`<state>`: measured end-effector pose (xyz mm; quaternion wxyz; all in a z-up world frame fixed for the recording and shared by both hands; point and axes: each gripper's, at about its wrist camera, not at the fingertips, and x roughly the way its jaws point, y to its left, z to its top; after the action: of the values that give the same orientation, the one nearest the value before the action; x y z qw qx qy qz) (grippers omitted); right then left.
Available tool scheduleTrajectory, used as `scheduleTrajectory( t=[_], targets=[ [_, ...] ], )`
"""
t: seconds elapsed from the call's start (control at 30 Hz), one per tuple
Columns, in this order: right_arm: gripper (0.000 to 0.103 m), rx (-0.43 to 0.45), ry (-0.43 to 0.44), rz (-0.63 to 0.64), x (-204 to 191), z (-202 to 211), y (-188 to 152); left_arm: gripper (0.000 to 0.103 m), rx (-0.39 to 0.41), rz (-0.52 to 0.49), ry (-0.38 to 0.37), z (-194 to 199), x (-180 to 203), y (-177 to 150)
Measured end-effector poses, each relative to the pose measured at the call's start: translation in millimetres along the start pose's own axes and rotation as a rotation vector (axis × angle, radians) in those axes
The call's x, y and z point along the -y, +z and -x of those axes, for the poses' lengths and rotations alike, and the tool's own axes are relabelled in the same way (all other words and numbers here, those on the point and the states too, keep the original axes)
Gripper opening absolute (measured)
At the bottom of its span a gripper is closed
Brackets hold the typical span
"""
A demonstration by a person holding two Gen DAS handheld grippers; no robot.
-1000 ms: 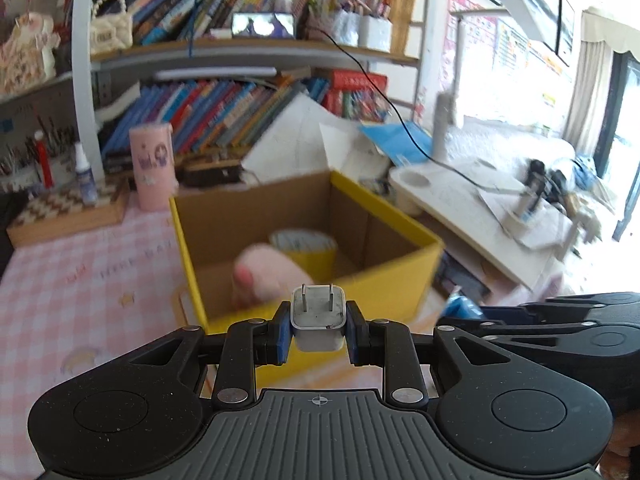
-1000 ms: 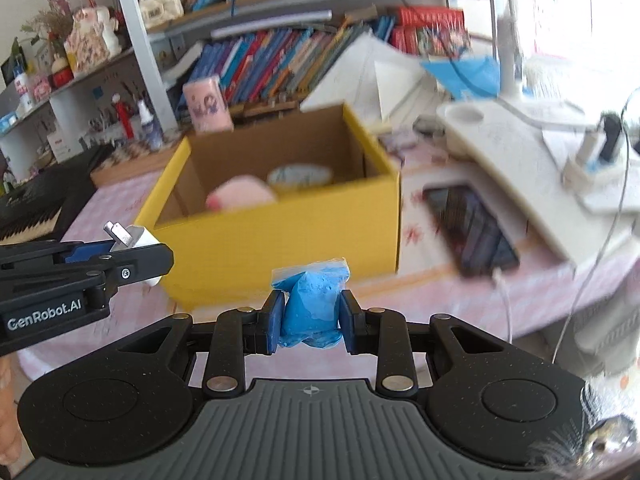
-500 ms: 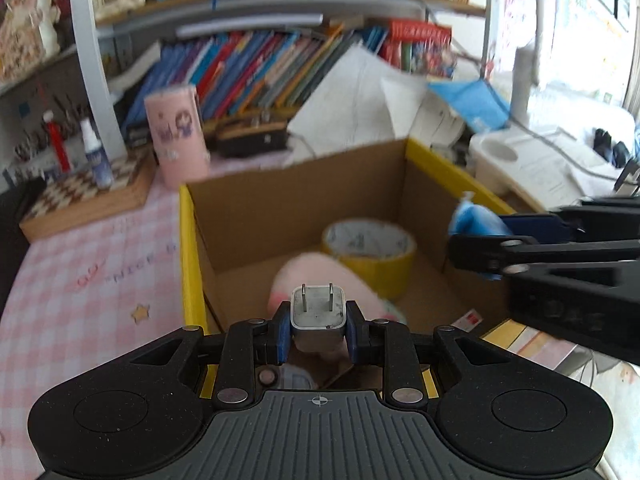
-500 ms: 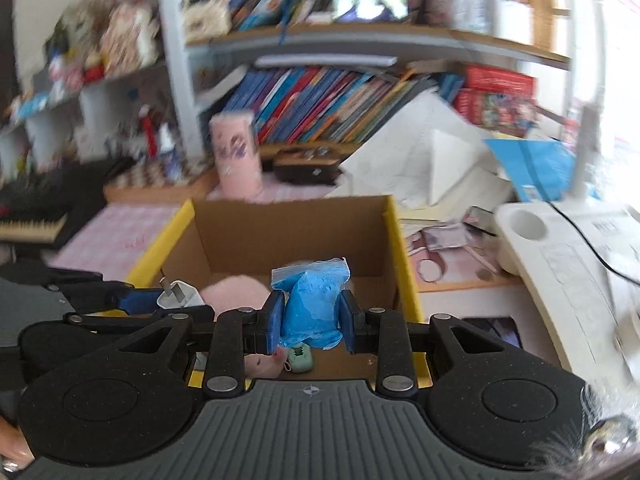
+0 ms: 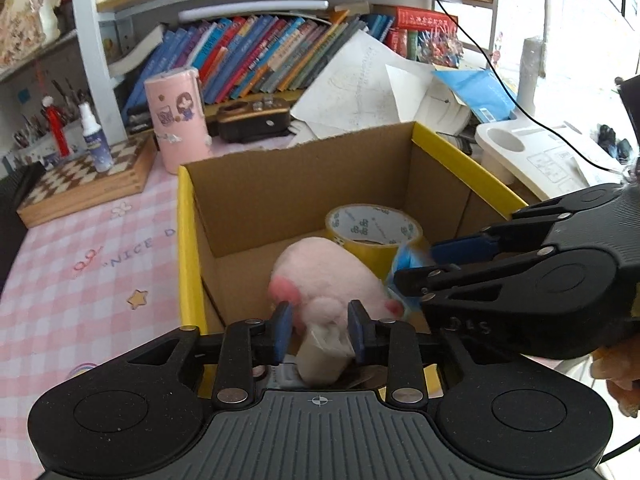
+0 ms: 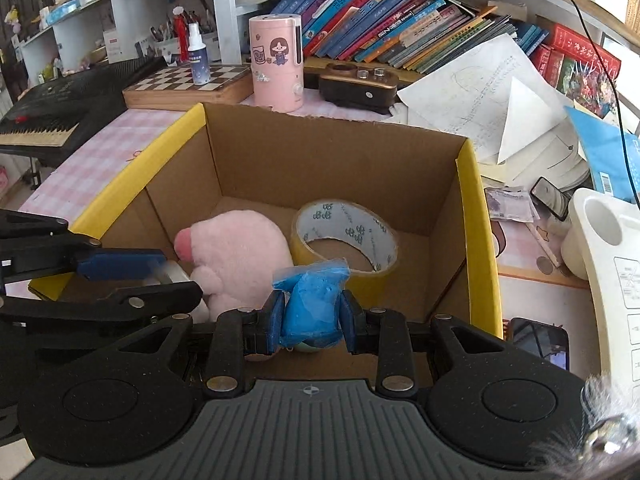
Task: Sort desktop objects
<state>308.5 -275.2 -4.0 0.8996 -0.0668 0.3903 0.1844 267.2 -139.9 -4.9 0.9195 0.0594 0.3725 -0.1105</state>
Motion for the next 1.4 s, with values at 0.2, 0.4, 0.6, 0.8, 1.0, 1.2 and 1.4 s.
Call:
scheduleTrajectory(
  t=[0.2,0.4,0.6,0.8,1.0,1.2,1.4],
  targets=[
    [0.042,0.128,-0.009,-0.057,9,34,-2,0.051,0.079,0.029,0.001,22,2,1],
    [0.045,0.237,-0.052,-0.129,14,73,-14,0.079,0.186,0.067,0.034,55,6,-1],
    [0.066,0.358,-0.157,-0.197,-1,100,-37,0.095,0.249,0.117,0.162,89,-1,-18],
    [0.085,0.394,-0.204,-0.227,-28,113,-59,0.101,0.242,0.184,0.250,113,-21,-49],
    [0.096,0.384,-0.196,-0.191,-65,121,-69,0.102,0.218,0.255,0.347,136,-45,-81],
    [0.098,0.340,-0.159,-0.181,-105,129,-86,0.102,0.185,0.236,0.401,156,-55,-105],
    [0.101,0.310,-0.174,-0.184,-141,141,-106,0.102,0.169,0.232,0.363,180,-67,-132]
  ],
)
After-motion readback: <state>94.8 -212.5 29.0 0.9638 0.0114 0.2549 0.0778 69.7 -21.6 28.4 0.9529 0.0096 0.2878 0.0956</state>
